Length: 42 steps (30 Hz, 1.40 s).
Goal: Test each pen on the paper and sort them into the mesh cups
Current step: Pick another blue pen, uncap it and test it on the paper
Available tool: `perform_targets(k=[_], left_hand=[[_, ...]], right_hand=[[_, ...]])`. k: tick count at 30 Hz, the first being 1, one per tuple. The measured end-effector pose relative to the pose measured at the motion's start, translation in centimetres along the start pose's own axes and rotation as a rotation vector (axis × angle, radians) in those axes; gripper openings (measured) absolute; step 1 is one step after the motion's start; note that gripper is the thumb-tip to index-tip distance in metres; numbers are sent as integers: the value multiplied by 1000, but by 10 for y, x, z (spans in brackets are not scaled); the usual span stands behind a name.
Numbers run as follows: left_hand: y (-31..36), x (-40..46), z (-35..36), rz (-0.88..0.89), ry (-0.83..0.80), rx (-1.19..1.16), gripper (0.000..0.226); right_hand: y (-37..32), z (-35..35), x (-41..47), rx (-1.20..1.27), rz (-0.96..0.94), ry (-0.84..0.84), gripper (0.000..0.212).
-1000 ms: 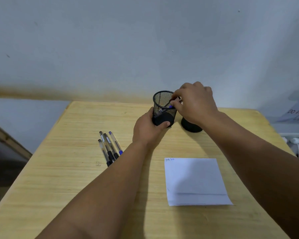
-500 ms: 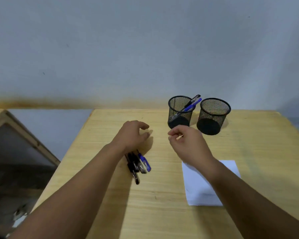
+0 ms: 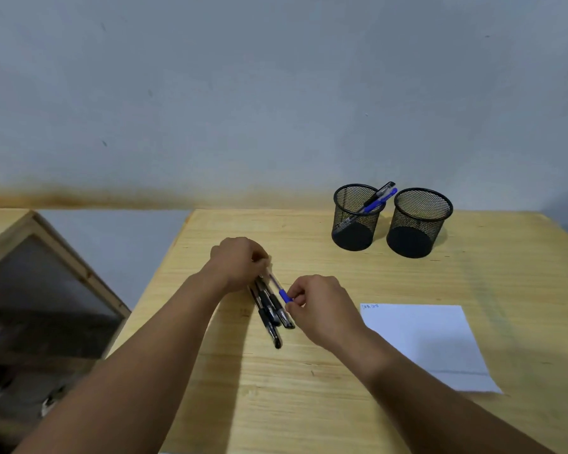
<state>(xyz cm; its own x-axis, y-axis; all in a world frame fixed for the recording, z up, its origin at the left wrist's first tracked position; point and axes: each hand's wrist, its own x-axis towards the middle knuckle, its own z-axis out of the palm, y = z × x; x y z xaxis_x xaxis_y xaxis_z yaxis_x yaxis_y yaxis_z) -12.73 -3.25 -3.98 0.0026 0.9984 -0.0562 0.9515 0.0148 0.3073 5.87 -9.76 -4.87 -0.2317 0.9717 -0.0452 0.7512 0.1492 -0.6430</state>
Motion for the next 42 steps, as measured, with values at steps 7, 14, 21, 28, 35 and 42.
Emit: perform_targets(k=[7,14,21,28,35,42], left_hand=[[19,-13,-19,52,47,-277,10],[80,-42,-35,259,131,-496,9],[129,-69,-8,332,58,-696,24],[146,-98,34,335,-190,-644,11],[148,-114,30,431,-255,-584,10],[122,-118,23,554,-254,-332,15]], right_hand=[[5,-12,-9,133,87,18,39],[32,-49,-42,436,148,-76,9],[69,-80,-76,750,203,45,14],[91,-92,-101,882,223,195,12],[90,-93,-120,864,194,268,7],[98,-96,-130,905,145,358,13]])
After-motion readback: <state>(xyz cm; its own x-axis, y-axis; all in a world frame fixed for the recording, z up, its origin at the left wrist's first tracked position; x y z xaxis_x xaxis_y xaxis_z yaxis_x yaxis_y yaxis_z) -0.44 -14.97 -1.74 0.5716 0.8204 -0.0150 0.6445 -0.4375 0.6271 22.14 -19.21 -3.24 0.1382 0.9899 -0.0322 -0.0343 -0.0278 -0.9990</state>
